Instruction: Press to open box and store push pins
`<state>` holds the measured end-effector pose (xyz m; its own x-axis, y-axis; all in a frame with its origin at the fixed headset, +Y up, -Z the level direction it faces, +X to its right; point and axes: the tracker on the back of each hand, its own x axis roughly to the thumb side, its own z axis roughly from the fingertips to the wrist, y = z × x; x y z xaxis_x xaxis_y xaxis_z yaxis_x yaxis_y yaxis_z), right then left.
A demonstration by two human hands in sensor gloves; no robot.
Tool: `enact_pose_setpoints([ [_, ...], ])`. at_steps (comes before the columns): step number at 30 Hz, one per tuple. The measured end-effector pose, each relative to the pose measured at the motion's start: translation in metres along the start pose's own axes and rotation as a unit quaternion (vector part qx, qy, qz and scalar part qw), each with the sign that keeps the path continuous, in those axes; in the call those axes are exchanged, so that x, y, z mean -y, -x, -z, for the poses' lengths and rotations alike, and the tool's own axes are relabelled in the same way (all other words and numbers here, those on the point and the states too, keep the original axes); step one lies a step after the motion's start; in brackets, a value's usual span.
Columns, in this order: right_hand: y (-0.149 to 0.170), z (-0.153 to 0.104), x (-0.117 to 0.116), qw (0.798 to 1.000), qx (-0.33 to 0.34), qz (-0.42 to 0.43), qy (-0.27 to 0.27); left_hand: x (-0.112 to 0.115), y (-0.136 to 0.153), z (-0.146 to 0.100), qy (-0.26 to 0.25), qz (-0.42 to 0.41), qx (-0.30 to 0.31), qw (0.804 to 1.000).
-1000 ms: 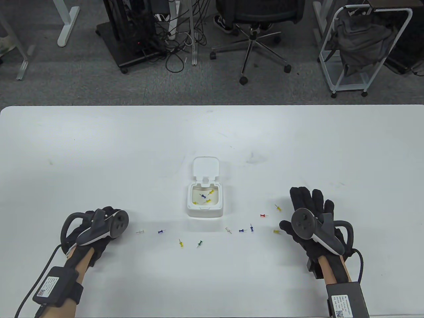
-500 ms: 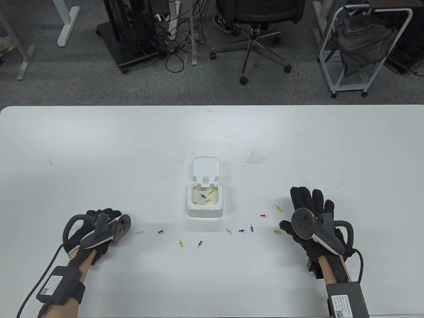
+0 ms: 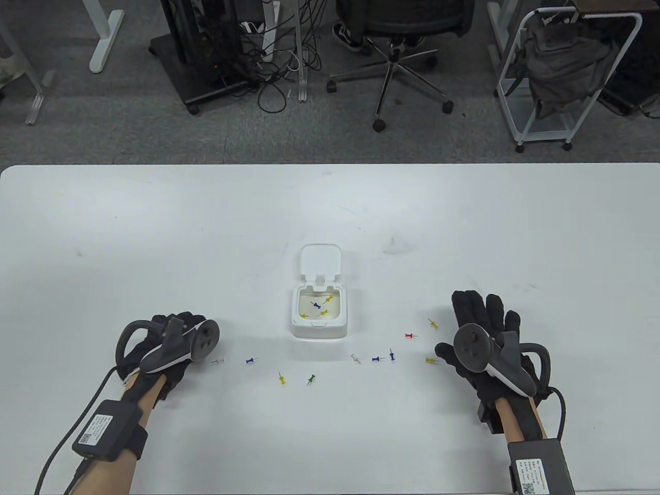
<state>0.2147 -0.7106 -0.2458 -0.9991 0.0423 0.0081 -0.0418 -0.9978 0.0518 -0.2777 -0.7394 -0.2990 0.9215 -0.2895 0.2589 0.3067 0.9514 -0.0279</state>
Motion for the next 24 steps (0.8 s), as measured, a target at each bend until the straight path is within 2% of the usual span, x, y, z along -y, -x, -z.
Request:
enact_pose_setpoints([
  [9, 0.000, 0.000, 0.000, 1.000, 0.000, 0.002, 0.000, -0.042, -0.039, 0.028, -0.033, -0.008, 0.033, 0.999],
  [15, 0.000, 0.000, 0.000, 1.000, 0.002, 0.001, 0.000, -0.069, -0.078, 0.054, -0.045, -0.004, 0.059, 0.997],
  [24, 0.000, 0.001, -0.002, 1.000, 0.003, 0.000, -0.004, -0.094, -0.124, 0.078, -0.060, -0.019, 0.087, 0.994],
])
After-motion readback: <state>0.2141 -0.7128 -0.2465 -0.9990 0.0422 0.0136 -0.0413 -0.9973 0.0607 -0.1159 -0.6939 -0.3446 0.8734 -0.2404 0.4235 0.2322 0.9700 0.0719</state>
